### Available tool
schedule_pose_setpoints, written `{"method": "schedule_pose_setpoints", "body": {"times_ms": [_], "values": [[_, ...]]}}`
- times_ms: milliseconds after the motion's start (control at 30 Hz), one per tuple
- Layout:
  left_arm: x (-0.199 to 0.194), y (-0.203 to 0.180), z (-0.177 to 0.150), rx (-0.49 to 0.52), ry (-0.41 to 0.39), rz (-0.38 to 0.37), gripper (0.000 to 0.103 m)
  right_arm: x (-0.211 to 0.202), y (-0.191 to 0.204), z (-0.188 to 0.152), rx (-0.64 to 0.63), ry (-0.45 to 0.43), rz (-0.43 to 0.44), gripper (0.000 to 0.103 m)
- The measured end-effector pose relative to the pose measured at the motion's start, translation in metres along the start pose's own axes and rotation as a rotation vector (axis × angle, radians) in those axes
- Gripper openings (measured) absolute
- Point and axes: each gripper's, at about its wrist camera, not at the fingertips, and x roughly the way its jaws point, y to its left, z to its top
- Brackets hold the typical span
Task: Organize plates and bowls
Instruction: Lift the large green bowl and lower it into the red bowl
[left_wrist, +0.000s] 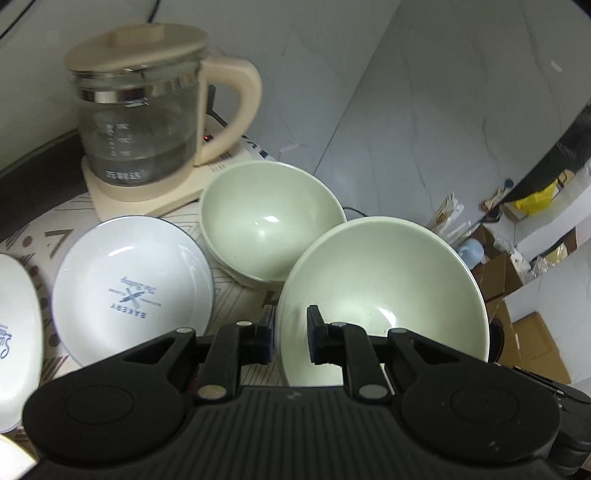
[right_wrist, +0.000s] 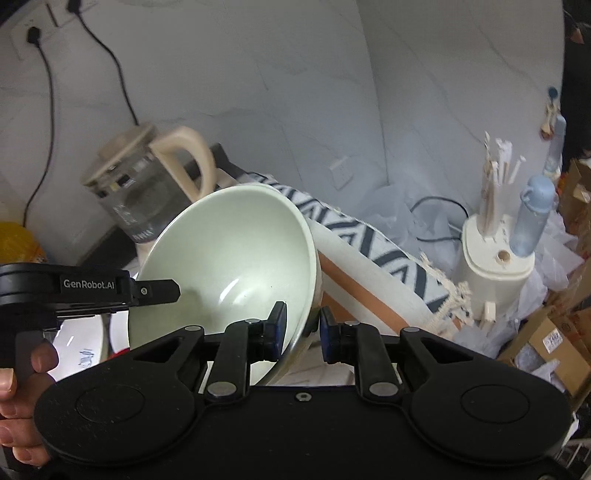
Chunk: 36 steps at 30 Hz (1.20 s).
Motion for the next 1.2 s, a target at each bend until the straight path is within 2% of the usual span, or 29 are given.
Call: {"method": "schedule_pose_setpoints", "body": {"times_ms": [467, 800, 1200], "values": [[-0.056, 0.043, -0.016, -0.116, -0.052, 0.018, 0.016, -0.009, 0.044, -0.002, -0.151, 0.03, 0.108, 0.019], [-0.072, 0.064, -0.042, -0.194, -0.03, 0.026, 0.016, -0.008, 0.059, -0.014, -0.233, 0.097, 0.162, 0.019], [-0.078, 0.085, -0.067, -0.253, 0.017, 0.093, 0.016, 0.004, 0.084, -0.029, -0.348, 0.186, 0.208, 0.022]]}}
